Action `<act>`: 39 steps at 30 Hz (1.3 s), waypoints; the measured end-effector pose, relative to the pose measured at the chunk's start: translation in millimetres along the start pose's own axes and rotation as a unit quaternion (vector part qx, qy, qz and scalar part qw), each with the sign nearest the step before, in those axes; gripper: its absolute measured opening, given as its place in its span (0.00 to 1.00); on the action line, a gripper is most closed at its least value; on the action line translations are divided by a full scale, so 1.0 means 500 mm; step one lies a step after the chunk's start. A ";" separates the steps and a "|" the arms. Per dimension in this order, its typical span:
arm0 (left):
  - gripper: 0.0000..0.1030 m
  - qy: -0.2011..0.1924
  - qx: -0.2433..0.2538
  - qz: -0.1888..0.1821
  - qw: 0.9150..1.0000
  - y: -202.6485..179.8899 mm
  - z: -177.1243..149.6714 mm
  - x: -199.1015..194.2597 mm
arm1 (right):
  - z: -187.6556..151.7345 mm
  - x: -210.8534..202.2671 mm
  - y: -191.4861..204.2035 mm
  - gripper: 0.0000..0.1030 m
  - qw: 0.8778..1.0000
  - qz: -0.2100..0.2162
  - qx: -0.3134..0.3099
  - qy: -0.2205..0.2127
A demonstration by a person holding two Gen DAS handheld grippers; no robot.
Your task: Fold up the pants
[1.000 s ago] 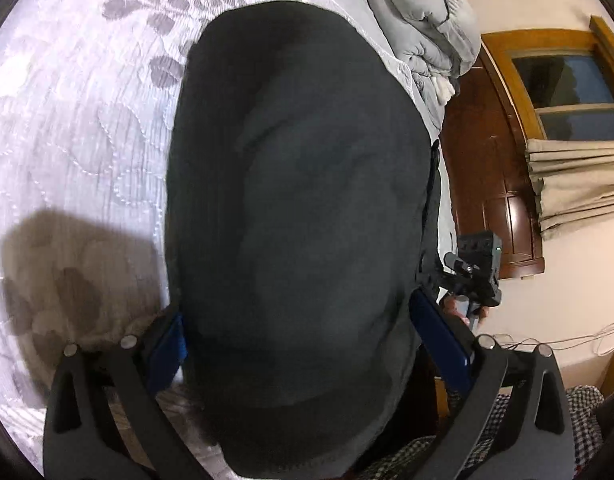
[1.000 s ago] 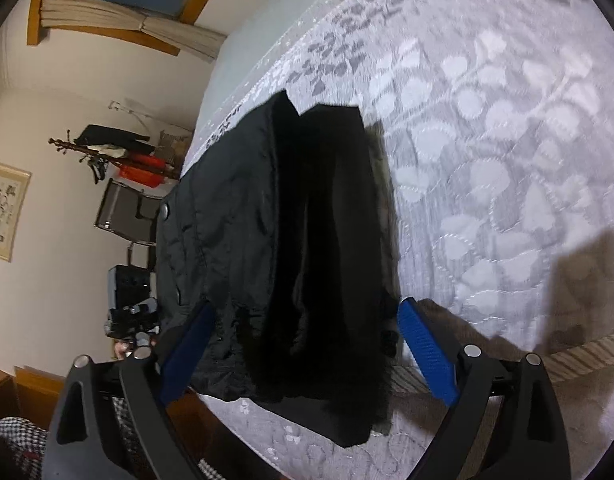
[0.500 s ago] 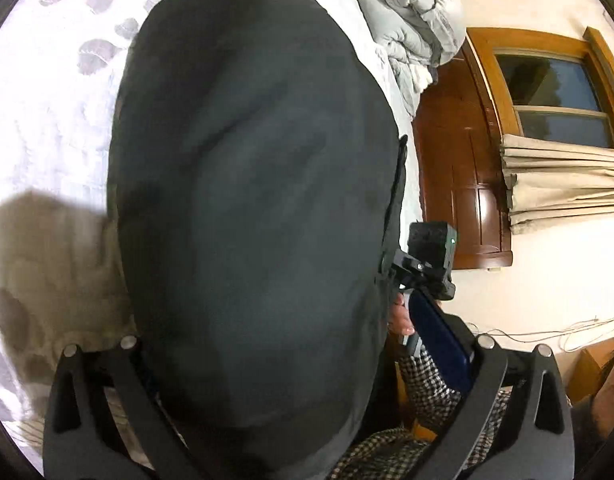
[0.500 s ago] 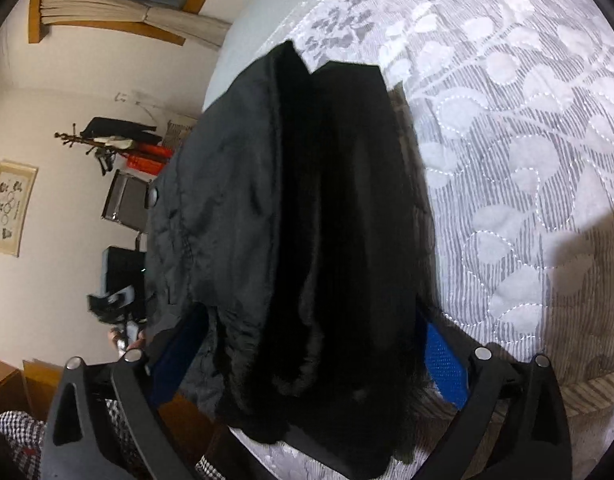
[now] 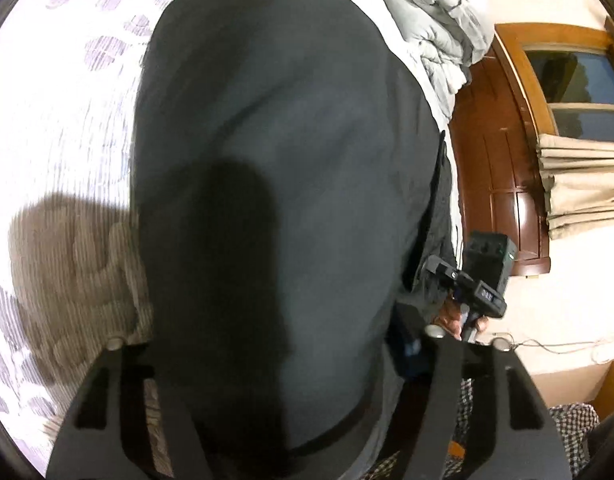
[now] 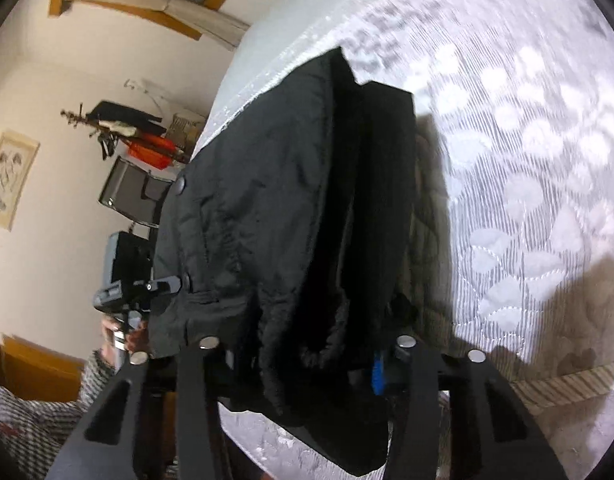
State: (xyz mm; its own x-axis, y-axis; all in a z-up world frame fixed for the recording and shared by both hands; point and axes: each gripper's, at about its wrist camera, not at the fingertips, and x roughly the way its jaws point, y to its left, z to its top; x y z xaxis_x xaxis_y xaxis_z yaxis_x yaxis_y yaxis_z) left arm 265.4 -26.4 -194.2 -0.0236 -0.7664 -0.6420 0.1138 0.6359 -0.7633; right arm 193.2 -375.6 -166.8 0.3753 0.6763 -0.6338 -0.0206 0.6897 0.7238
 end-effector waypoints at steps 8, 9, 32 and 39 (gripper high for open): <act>0.35 -0.020 0.001 -0.025 0.999 -0.006 -0.010 -0.008 | -0.004 -0.033 0.085 0.37 0.997 -0.049 -0.049 -0.042; 0.34 -0.026 0.005 -0.026 0.999 -0.012 -0.009 -0.008 | -0.001 -0.034 0.096 0.37 0.996 -0.053 -0.055 -0.045; 0.39 -0.102 0.055 0.029 0.993 -0.002 0.265 -0.030 | 0.289 0.068 0.063 0.37 0.990 -0.091 -0.088 -0.064; 0.53 -0.120 0.062 0.026 0.990 0.013 0.253 -0.024 | 0.283 0.088 -0.011 0.48 0.994 -0.072 -0.041 -0.065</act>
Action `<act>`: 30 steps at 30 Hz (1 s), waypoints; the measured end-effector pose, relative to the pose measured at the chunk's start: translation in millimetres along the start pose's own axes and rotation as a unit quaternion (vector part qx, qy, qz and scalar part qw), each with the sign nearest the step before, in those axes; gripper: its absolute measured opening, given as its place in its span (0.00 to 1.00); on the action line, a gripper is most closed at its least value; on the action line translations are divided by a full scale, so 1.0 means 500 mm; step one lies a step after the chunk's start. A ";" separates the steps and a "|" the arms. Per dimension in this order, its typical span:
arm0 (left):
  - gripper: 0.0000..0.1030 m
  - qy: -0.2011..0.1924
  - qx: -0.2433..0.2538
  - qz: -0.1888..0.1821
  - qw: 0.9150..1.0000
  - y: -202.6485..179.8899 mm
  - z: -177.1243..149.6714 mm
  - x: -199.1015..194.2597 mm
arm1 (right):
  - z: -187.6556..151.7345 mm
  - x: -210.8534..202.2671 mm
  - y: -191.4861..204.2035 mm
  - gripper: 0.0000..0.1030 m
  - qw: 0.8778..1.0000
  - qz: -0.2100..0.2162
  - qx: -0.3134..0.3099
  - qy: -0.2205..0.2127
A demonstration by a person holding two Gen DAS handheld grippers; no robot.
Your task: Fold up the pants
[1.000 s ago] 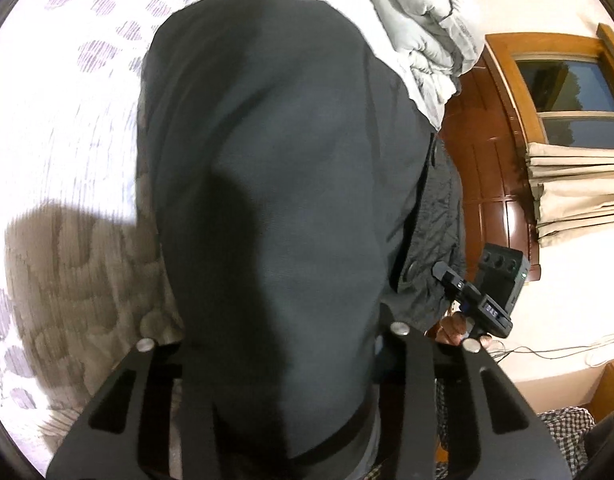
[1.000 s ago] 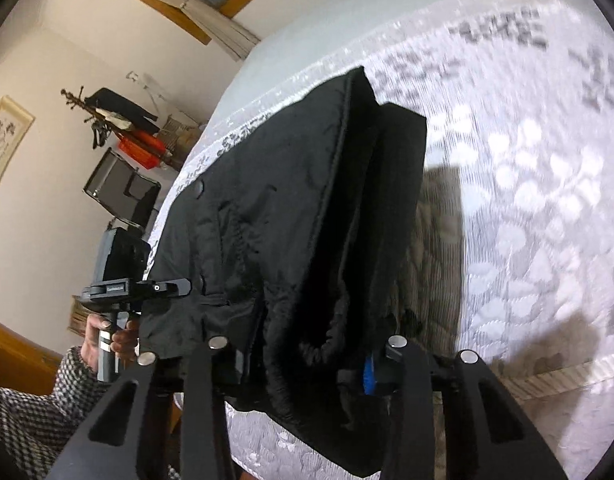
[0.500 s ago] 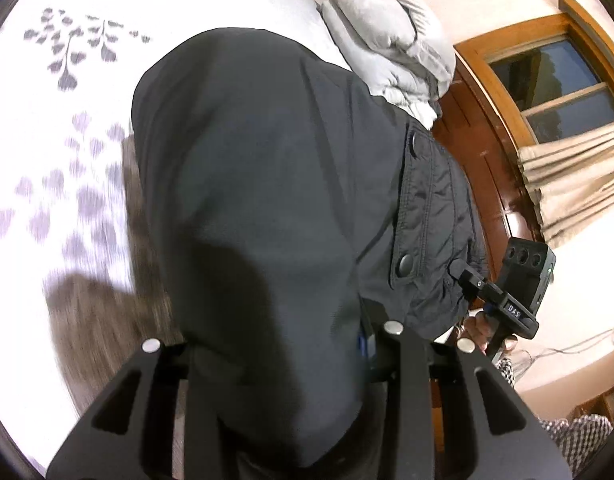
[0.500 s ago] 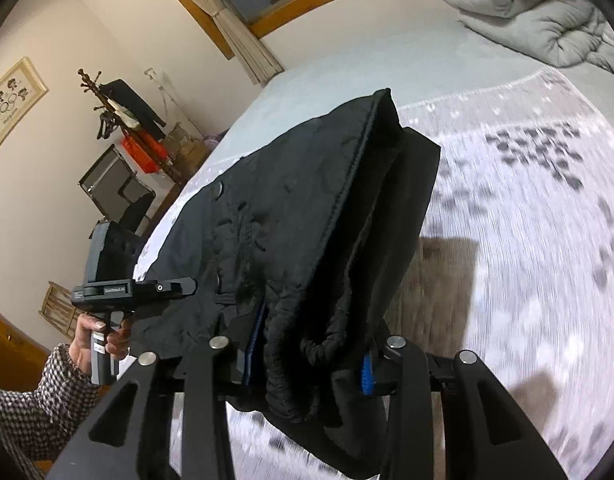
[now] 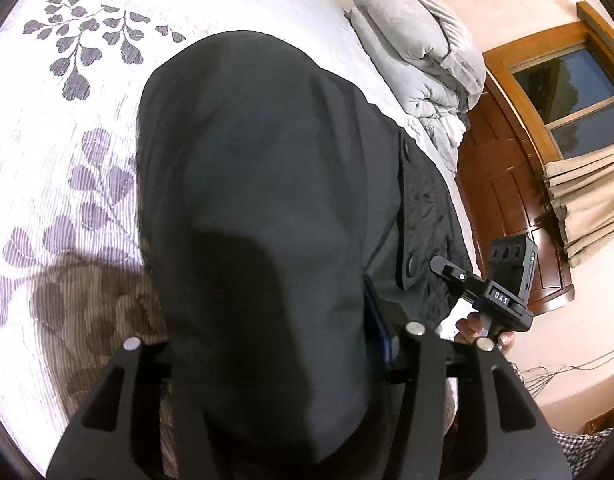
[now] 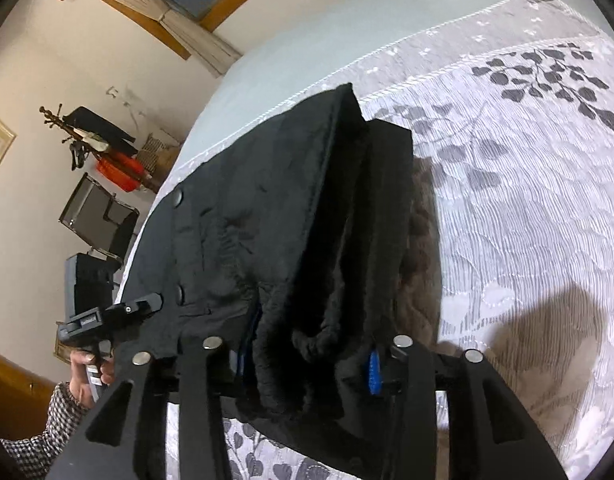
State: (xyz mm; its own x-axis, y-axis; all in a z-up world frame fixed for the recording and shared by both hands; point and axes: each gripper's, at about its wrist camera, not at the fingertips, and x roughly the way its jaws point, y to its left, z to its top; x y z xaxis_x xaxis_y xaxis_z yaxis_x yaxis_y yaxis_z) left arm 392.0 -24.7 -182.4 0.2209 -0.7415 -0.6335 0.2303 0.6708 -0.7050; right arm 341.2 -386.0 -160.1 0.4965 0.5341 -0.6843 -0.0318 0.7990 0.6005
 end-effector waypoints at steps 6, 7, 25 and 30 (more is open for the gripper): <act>0.74 -0.016 -0.001 0.033 0.999 0.007 -0.014 -0.011 | -0.023 -0.007 -0.032 0.70 1.000 -0.009 0.019 -0.016; 0.75 -0.020 0.002 0.043 0.999 0.004 -0.016 -0.017 | -0.028 -0.012 -0.037 0.72 1.000 -0.011 0.020 -0.019; 0.97 -0.063 -0.004 0.169 0.984 -0.008 -0.088 -0.126 | -0.122 -0.141 -0.018 0.96 0.991 -0.110 -0.040 -0.065; 0.97 -0.077 0.009 0.211 0.974 -0.038 -0.127 -0.155 | -0.168 -0.181 0.017 0.96 0.982 -0.162 -0.056 -0.078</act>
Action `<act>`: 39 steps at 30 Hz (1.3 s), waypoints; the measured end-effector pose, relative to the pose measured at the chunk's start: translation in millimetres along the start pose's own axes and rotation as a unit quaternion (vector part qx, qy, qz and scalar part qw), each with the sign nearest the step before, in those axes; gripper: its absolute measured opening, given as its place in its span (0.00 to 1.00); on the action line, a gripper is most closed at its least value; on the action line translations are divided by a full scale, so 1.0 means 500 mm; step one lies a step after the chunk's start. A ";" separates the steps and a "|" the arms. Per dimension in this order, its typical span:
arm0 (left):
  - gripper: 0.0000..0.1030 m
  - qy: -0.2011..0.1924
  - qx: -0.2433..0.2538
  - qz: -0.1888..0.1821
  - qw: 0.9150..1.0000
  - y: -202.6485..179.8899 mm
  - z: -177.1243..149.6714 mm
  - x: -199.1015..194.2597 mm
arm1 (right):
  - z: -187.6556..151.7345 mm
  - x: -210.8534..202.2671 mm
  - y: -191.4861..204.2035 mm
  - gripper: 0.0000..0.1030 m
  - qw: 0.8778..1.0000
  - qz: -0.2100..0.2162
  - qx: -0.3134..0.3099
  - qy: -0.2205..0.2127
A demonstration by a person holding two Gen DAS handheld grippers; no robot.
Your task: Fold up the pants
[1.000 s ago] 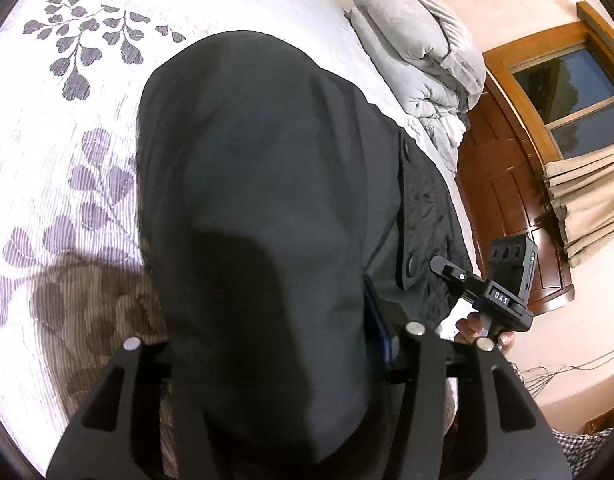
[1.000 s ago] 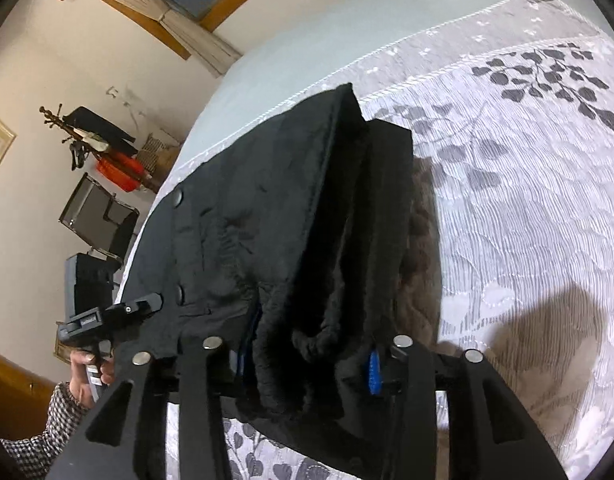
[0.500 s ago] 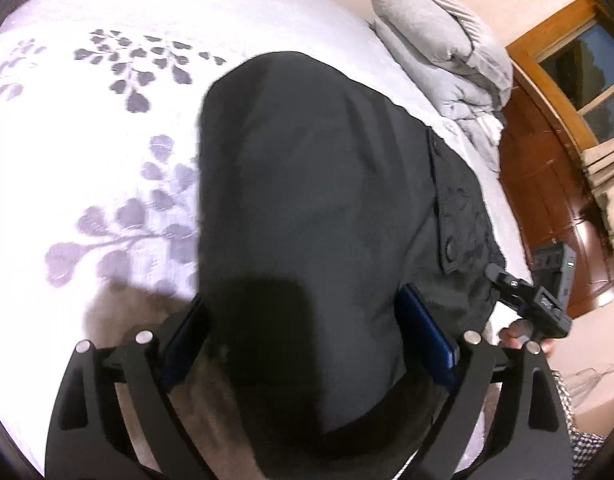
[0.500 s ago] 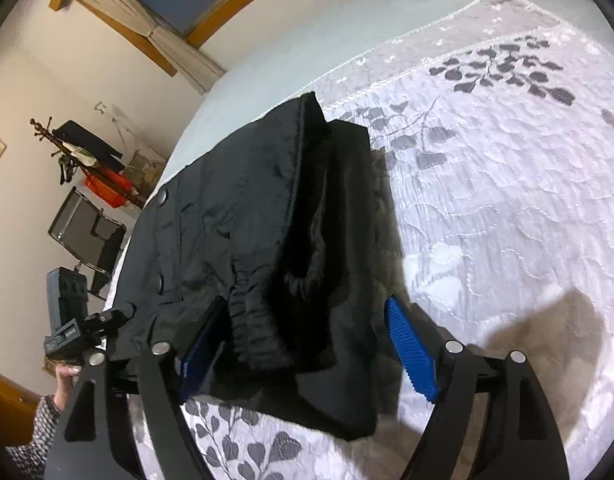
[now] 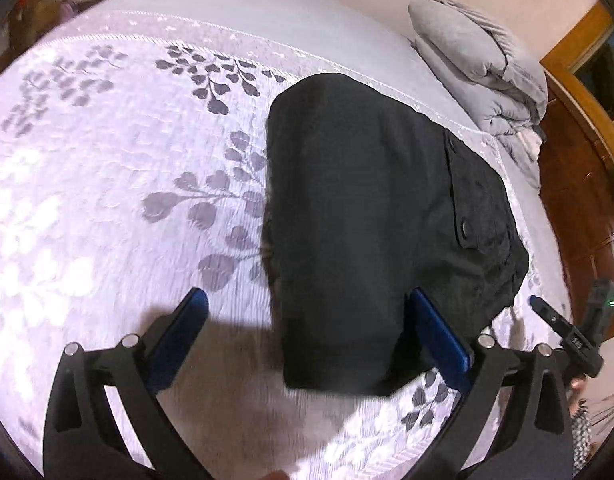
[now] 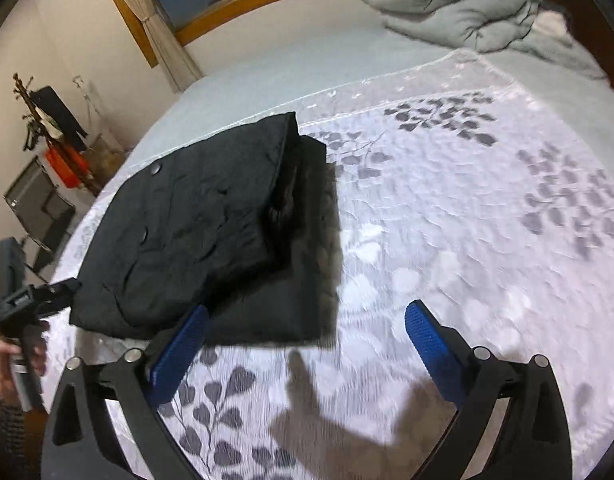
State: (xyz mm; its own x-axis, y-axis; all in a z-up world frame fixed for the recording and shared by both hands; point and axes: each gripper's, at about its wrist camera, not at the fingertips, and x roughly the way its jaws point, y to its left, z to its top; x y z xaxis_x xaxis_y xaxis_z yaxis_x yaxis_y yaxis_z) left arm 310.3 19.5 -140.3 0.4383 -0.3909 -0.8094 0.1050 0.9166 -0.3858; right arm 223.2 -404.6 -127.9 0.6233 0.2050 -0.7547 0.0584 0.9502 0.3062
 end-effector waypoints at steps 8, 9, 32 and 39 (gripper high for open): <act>0.97 -0.010 0.029 0.058 0.998 -0.045 -0.093 -0.068 | -0.051 -0.079 0.044 0.96 0.999 -0.051 0.011 -0.008; 0.97 -0.010 0.029 0.057 0.998 -0.049 -0.105 -0.075 | -0.057 -0.089 0.050 0.96 0.998 -0.060 0.012 -0.011; 0.97 -0.095 0.064 0.116 0.987 -0.155 -0.196 -0.290 | -0.113 -0.249 0.235 0.96 0.994 -0.088 -0.062 -0.028; 0.97 -0.094 0.071 0.137 0.984 -0.177 -0.215 -0.316 | -0.116 -0.293 0.253 0.96 0.993 -0.090 -0.070 -0.039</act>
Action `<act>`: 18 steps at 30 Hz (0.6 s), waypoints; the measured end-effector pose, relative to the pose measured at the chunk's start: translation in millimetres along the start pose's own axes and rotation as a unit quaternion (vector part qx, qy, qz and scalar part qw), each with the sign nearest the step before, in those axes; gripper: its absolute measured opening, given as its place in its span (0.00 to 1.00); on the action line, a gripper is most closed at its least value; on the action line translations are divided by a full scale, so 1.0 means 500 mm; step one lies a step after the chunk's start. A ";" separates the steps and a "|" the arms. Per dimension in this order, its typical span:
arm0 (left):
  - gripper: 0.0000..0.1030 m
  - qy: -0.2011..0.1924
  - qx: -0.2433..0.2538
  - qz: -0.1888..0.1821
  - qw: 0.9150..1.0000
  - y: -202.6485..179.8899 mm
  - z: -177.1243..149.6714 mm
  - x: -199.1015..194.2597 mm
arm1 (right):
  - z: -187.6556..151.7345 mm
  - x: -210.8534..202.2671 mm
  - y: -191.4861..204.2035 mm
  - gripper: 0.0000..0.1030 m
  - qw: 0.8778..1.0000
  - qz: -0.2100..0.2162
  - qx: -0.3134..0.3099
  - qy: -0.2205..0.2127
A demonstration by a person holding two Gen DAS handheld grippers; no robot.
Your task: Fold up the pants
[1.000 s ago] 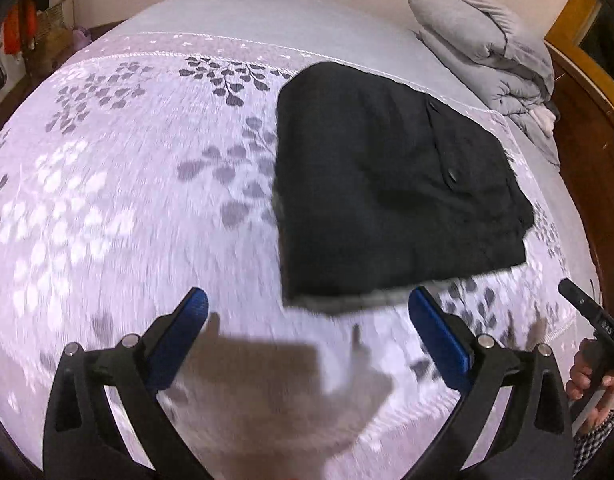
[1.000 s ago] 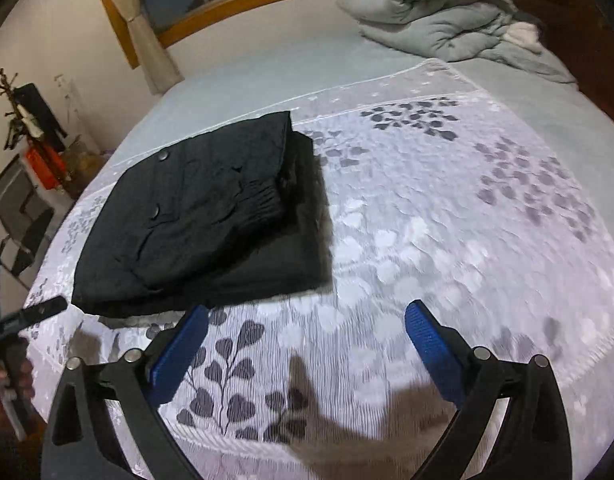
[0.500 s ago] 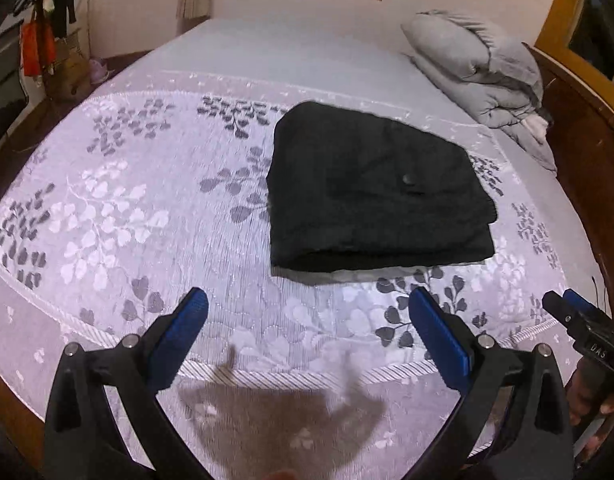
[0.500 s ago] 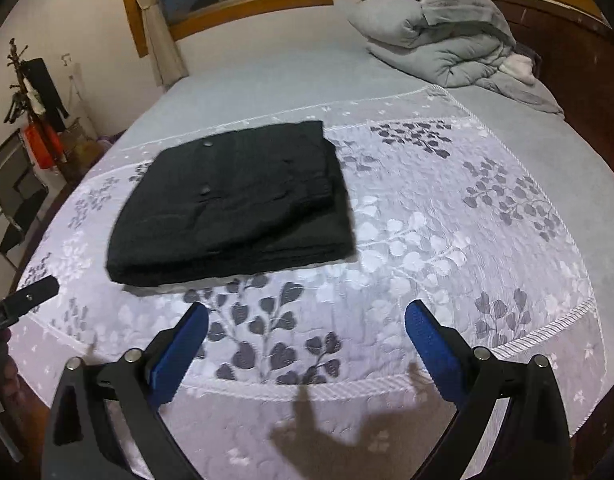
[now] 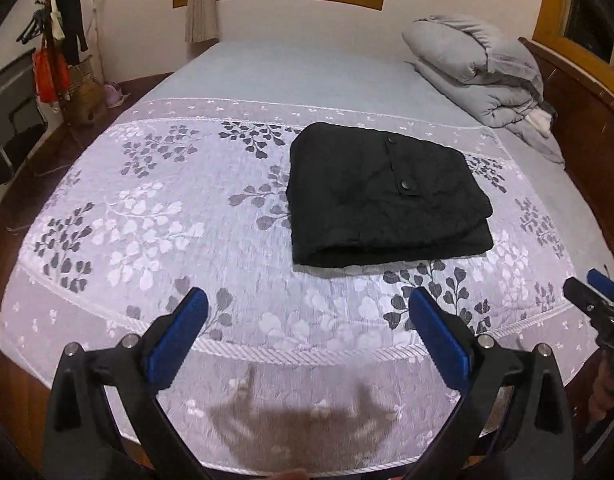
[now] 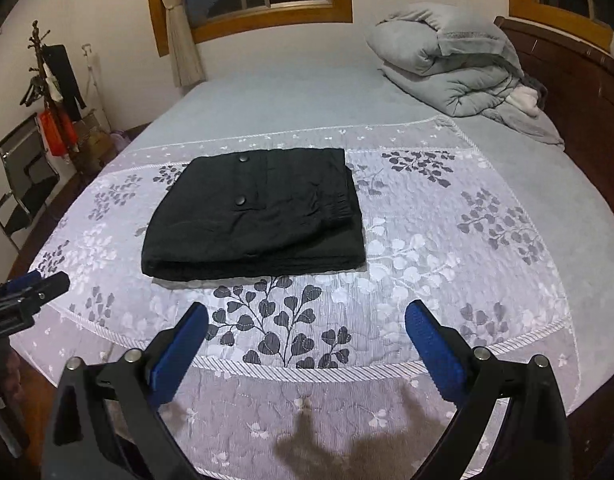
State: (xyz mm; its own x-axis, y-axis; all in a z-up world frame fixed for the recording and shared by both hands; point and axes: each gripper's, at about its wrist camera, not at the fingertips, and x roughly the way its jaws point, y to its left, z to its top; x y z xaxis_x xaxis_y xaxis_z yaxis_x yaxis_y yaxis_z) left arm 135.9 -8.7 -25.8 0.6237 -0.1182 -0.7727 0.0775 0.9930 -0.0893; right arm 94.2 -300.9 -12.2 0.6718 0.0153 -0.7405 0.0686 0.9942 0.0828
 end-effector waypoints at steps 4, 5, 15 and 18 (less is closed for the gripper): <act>0.97 -0.014 0.008 0.003 1.000 -0.013 -0.003 -0.027 | -0.003 -0.026 -0.004 0.96 1.000 0.010 0.007 -0.002; 0.97 -0.014 0.011 0.005 1.000 -0.019 -0.003 -0.032 | -0.005 -0.031 -0.004 0.96 1.000 0.011 0.008 -0.002; 0.97 -0.031 0.032 -0.007 0.999 -0.060 -0.013 -0.080 | -0.017 -0.075 -0.002 0.96 1.000 0.012 0.011 -0.012; 0.97 -0.031 0.033 -0.011 0.999 -0.065 -0.017 -0.083 | -0.022 -0.079 -0.003 0.96 1.000 0.011 0.014 -0.012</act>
State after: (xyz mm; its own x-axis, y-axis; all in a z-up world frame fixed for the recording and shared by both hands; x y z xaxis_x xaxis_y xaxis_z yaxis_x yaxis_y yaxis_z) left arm 100.7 -36.2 3.8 0.6683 -0.1415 -0.7303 0.1411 0.9880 -0.0624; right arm 59.4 -302.0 9.3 0.6903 0.0344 -0.7227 0.0736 0.9904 0.1174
